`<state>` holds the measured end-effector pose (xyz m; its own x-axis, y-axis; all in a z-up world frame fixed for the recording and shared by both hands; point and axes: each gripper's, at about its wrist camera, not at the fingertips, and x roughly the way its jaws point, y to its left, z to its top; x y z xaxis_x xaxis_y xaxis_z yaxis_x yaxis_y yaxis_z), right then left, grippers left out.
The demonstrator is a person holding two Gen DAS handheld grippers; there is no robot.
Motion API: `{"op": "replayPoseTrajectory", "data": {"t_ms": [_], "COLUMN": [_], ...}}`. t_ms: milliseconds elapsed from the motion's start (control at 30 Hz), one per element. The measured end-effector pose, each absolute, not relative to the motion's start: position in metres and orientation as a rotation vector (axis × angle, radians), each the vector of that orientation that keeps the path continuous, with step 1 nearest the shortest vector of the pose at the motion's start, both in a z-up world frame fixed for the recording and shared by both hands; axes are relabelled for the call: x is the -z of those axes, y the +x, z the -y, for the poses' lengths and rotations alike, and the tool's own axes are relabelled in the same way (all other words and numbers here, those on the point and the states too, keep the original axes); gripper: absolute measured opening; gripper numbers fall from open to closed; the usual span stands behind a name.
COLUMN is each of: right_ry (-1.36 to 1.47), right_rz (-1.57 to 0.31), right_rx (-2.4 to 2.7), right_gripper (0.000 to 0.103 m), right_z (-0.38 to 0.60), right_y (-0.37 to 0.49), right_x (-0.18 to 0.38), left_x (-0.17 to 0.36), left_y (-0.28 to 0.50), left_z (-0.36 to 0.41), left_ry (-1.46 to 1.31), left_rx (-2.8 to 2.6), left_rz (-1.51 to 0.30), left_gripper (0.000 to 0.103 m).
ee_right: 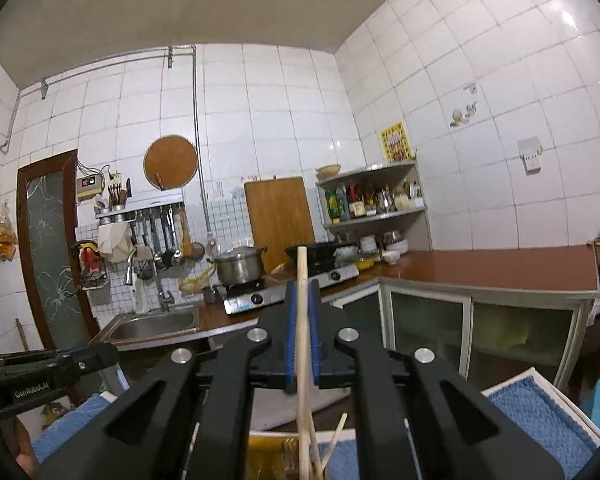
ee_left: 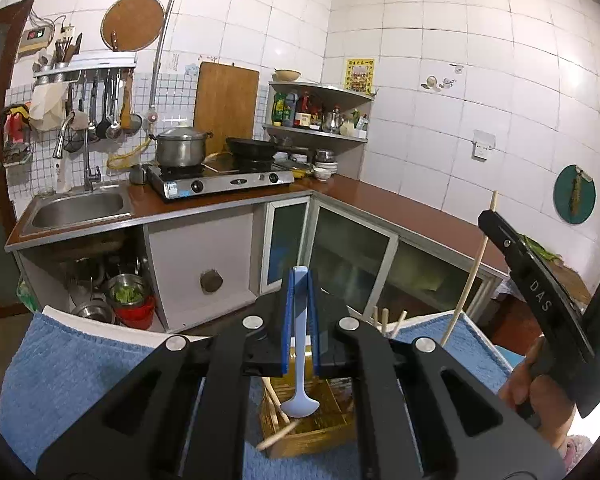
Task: Organize utensils
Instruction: 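Lower the spoon and chopstick into the caddy and open both tools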
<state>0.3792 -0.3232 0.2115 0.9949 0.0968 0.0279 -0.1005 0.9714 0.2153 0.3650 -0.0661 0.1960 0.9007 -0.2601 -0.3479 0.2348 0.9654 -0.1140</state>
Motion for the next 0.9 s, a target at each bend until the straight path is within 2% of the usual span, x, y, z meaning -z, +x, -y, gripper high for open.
{"op": "replayPoseTrajectory", "data": {"t_ms": [367, 900], "right_ry": [0.218, 0.177], "right_rz": [-0.022, -0.180], "right_rx": [-0.160, -0.217], "right_gripper": [0.006, 0.006], "right_z": [0.315, 0.312], "right_y": [0.403, 0.407], "right_x": [-0.151, -0.085], "left_x": [-0.134, -0.084], "left_y": [0.392, 0.386], "left_z": [0.073, 0.072], "left_ry": [-0.039, -0.022], "left_rx": [0.244, 0.251], "left_rz": [-0.443, -0.515], "left_gripper": [0.006, 0.006]}}
